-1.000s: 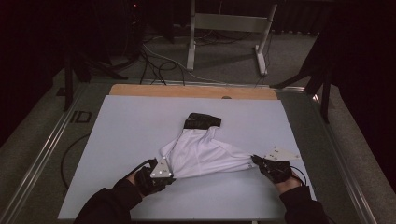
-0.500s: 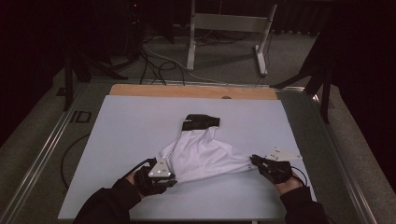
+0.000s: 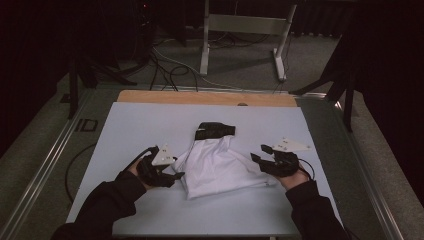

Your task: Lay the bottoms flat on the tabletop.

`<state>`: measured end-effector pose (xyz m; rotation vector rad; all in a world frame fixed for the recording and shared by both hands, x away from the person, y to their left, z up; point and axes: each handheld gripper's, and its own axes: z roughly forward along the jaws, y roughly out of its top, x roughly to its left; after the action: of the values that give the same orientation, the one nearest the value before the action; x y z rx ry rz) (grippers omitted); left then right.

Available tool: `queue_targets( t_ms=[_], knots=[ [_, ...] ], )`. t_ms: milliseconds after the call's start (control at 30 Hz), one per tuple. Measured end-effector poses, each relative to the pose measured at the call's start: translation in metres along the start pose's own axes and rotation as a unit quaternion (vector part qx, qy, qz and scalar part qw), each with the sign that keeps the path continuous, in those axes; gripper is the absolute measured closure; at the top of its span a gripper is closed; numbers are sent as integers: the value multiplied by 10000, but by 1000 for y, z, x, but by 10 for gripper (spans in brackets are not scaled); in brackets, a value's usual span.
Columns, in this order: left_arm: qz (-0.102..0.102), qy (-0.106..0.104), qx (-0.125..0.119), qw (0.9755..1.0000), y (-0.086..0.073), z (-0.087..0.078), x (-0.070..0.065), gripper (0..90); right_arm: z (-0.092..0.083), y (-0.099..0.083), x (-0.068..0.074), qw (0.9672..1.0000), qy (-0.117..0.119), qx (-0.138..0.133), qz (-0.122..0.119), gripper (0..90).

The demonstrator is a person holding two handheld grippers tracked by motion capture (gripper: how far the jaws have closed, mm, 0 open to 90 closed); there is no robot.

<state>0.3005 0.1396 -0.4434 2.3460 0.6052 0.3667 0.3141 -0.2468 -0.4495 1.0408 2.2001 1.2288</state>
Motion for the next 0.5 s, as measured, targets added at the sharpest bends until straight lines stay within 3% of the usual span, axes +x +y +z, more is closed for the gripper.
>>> queue_targets(
  t_ms=[33,133,167,200,233,333,367,500],
  knots=[
    [-118,9,36,9999,-2,8,11,449,13,6,1,10000,69,63,27,476],
    [-218,-4,117,9997,-5,18,22,449,27,8,4,9998,128,167,-17,489],
    [-393,-26,218,9990,-8,28,31,449,41,8,5,9994,135,324,-17,503],
    [-393,-26,218,9990,-8,28,31,449,41,8,5,9994,135,324,-17,503],
    [-489,-45,284,9984,-11,37,38,449,55,6,4,9988,151,464,-7,543],
    [-571,-57,346,9978,-14,47,44,449,69,2,2,9977,106,668,-20,575],
    [-660,-76,399,9970,-16,55,49,449,82,-3,0,9961,80,881,4,589],
    [-853,-197,346,9956,-17,66,54,441,99,-11,-2,9930,153,1175,15,594]
  ],
)
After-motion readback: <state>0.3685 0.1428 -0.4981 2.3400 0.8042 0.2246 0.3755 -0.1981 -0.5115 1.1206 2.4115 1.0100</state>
